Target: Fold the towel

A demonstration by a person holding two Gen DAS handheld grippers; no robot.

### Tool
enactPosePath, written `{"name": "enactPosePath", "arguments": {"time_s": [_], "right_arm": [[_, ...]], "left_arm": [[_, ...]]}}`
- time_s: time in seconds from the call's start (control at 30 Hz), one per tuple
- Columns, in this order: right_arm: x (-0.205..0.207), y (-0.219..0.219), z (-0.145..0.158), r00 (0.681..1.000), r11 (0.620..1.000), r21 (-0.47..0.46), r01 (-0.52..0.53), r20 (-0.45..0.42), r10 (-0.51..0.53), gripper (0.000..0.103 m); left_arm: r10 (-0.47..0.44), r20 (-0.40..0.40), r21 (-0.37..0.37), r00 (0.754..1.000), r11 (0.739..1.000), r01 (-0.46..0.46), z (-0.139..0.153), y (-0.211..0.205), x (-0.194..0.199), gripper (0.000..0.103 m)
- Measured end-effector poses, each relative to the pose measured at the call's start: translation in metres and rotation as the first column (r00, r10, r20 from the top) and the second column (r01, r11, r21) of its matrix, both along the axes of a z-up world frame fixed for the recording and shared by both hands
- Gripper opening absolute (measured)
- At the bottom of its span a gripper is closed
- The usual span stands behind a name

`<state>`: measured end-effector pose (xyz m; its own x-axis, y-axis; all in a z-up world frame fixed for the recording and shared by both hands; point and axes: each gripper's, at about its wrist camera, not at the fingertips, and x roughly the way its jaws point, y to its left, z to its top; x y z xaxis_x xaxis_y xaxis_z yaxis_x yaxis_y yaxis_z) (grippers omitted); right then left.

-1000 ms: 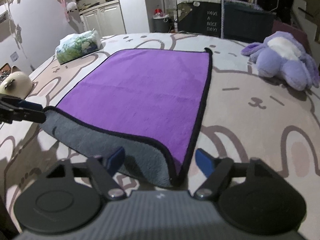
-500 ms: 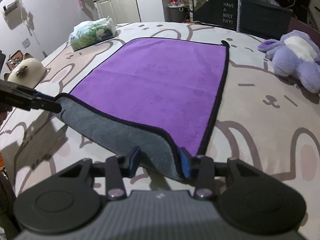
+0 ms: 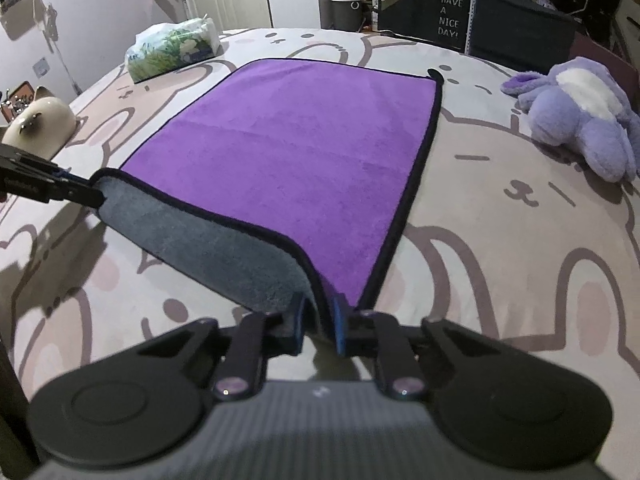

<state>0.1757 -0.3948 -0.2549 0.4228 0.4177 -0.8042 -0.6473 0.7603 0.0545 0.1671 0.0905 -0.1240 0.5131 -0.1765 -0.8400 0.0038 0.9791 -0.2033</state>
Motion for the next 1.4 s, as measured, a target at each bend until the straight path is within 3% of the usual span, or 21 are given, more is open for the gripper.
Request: {"name": "enactPosePath", "arguments": {"time_s": [0.1,0.4,0.63,1.03,1.4], "right_arm": [[0.000,-0.001,0.002,1.000,1.000,-0.006,0.004,0.016,-0.004,0.011],[-0.002,-0.003,0.009,1.000,1.000,0.011,0.013,0.027,-0.014,0.008],[-0.003,-0.006,0.024,0.996,0.997,0.060,0.046,0.076,-0.051,0.006],[0.009,-0.009,0.062,0.974,0.979,0.171,0.108,0.181,-0.139,0.006],[0.037,0.004,0.087,0.941,0.954,0.248,0.167,0.249,-0.229,0.006]], "left_arm": [[0.001,-0.001,0.012,1.000,1.000,-0.001,0.000,0.000,0.000,0.009],[-0.004,0.049,0.030,0.999,1.000,0.003,0.011,-0.003,-0.003,0.006],[0.019,0.134,0.034,0.991,0.999,-0.024,0.033,-0.001,0.000,0.005],[0.067,0.274,0.029,0.959,0.996,-0.078,0.071,0.002,0.012,0.006],[0.097,0.374,0.081,0.922,0.987,-0.136,0.091,0.000,0.045,0.006]]}}
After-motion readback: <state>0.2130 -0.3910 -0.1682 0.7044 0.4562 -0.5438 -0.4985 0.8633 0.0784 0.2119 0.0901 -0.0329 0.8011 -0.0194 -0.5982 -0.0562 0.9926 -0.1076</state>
